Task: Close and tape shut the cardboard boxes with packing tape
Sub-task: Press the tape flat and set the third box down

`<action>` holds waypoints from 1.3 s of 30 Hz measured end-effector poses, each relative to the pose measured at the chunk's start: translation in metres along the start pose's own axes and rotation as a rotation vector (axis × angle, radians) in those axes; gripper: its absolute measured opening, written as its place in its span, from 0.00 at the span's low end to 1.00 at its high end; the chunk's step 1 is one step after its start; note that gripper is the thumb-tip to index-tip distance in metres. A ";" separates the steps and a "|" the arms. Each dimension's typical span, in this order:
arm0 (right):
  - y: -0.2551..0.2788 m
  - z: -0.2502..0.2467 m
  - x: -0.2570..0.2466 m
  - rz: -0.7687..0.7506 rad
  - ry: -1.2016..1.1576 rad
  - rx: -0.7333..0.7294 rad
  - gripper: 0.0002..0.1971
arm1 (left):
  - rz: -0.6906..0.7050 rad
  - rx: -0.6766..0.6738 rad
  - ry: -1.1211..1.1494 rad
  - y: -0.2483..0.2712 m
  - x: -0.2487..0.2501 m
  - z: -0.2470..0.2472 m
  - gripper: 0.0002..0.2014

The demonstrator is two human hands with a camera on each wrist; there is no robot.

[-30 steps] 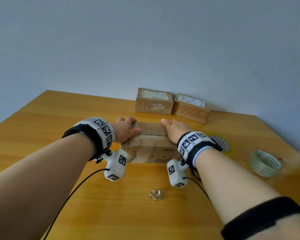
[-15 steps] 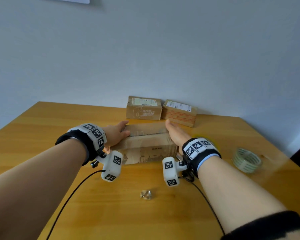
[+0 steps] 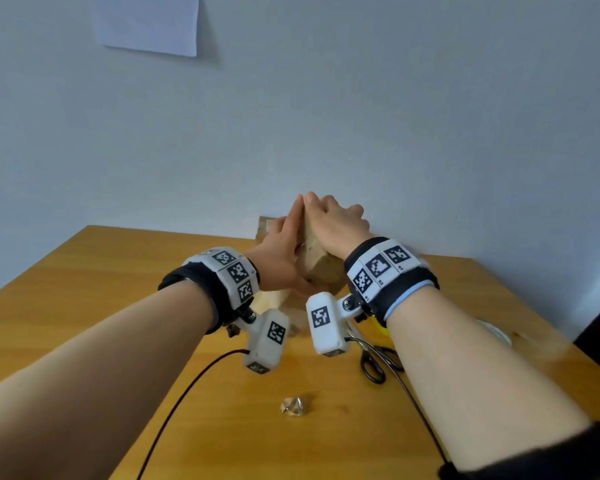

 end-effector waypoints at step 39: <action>0.015 0.103 -0.032 -0.239 0.102 -0.083 0.23 | -0.218 -0.098 0.127 0.061 -0.096 0.005 0.74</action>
Point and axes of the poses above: each hand's wrist, its own y-axis away from the middle knuckle, its own z-axis out of the palm, x = y × z, the point moved 9 cm from there along -y, towards the middle knuckle, and after that the axes turned 12 degrees about z, right-handed, at the moved point
